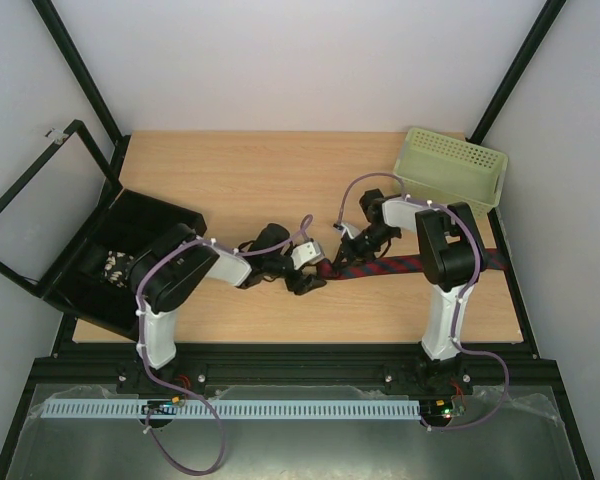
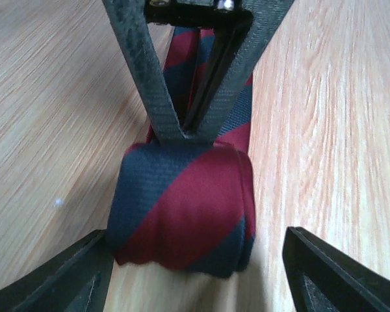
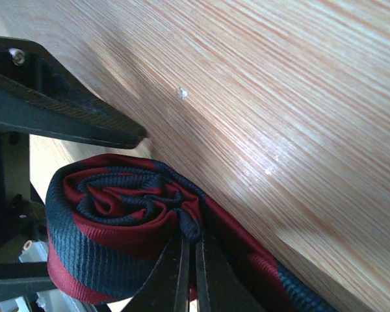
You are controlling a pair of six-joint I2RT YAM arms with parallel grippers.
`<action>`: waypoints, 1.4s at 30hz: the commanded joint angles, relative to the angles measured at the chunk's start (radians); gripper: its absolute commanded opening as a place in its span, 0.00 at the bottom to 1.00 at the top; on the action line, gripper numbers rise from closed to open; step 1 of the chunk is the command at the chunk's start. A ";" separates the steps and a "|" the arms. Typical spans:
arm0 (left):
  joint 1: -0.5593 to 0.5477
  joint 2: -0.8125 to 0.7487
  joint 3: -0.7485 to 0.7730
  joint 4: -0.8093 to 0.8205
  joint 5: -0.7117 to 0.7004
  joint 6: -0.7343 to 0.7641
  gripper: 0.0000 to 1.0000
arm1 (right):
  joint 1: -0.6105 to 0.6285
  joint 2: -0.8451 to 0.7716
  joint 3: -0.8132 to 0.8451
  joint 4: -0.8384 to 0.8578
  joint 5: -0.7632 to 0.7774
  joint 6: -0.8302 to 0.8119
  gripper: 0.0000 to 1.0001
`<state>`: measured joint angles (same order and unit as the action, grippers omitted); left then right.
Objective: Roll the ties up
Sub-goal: Roll the tie at the center of the board.
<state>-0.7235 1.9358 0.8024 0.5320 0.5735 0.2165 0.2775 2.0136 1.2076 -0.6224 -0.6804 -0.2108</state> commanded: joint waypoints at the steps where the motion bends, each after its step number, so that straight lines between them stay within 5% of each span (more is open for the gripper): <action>1: 0.001 0.070 0.050 0.083 -0.019 -0.109 0.66 | 0.027 0.063 -0.028 0.087 0.164 0.028 0.01; 4: -0.004 0.063 0.043 0.077 -0.049 -0.079 0.45 | 0.031 0.072 -0.012 0.086 0.146 0.036 0.01; 7: -0.008 0.036 0.008 0.033 -0.091 0.004 0.35 | 0.031 0.075 0.025 0.076 0.133 0.030 0.01; 10: -0.010 0.004 -0.029 -0.030 -0.132 0.082 0.30 | 0.030 0.075 0.082 0.020 0.116 0.010 0.05; 19: -0.015 -0.012 -0.029 -0.211 -0.228 0.208 0.23 | -0.019 0.003 0.235 -0.282 -0.089 -0.030 0.46; 23: -0.020 -0.002 -0.007 -0.233 -0.236 0.202 0.23 | 0.005 -0.016 0.214 -0.305 -0.189 0.035 0.52; 32: -0.027 0.014 0.011 -0.248 -0.241 0.207 0.23 | 0.042 0.031 0.117 -0.151 -0.057 0.122 0.48; 38: -0.028 0.026 0.029 -0.263 -0.246 0.208 0.25 | 0.042 0.046 0.130 -0.125 -0.053 0.137 0.02; 42: -0.020 0.015 0.048 -0.254 -0.254 0.166 0.38 | 0.041 0.031 0.113 -0.171 -0.062 0.104 0.01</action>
<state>-0.7475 1.9110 0.8524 0.3977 0.3721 0.3969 0.3222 2.0445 1.3380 -0.7624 -0.7815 -0.0902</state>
